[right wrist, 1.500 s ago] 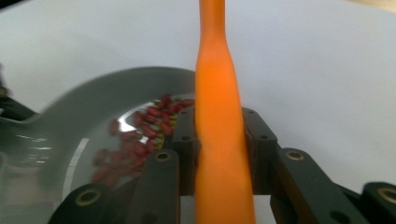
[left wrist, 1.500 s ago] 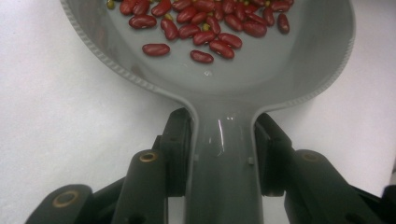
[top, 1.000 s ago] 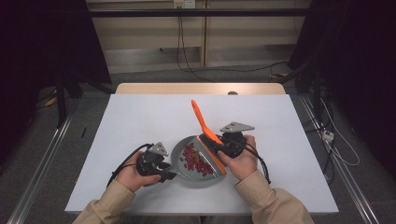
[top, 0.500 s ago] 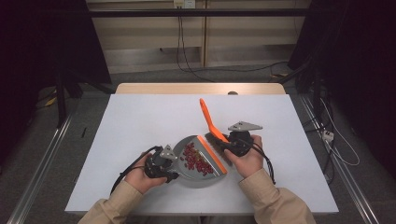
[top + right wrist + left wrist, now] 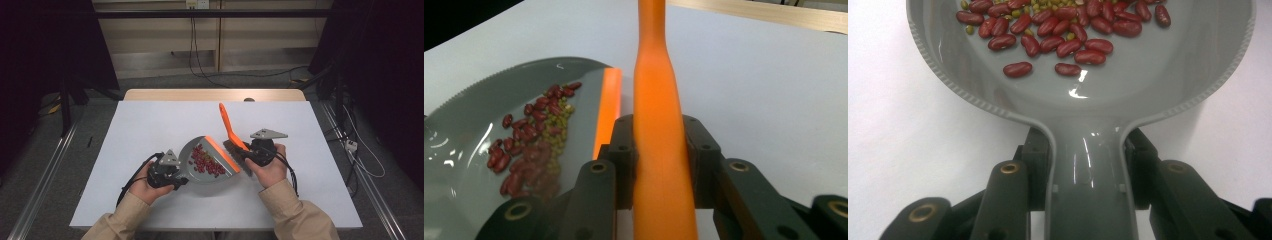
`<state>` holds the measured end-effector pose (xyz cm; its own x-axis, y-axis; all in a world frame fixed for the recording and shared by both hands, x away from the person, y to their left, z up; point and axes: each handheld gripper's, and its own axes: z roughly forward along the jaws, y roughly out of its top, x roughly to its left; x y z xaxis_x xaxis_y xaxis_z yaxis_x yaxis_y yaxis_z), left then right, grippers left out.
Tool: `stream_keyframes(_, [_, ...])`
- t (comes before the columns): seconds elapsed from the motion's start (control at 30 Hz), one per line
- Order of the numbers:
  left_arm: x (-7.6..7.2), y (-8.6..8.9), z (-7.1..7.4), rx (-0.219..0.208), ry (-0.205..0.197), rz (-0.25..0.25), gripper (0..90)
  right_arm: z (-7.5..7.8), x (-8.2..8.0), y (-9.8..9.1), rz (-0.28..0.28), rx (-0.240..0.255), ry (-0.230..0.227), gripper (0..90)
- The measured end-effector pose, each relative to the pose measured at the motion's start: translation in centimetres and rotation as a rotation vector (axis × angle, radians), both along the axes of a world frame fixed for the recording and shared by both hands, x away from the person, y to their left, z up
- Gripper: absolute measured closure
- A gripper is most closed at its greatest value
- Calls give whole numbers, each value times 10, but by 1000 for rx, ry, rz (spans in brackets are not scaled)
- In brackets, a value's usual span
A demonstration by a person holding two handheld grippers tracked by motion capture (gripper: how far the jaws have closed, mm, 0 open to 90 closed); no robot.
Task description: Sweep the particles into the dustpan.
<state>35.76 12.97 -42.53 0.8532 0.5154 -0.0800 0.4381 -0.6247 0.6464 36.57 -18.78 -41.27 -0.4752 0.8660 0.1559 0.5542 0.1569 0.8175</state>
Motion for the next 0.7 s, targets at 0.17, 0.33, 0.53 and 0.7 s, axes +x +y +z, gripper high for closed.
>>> stream_keyframes(0.17, [4, 8, 3, -23, -16, 54, 641, 1, 1, -5, -5, 6, -2, 712])
stream_keyframes(0.33, [7, 16, 3, -34, -16, 97, 641, 1, 1, -10, -13, 6, 0, 712])
stream_keyframes(0.53, [10, 27, 4, -48, -10, 137, 641, 1, 1, -19, -28, 5, 5, 712])
stream_keyframes(0.7, [11, 30, 3, -47, -9, 172, 640, 1, 1, -23, -35, -11, 7, 712])
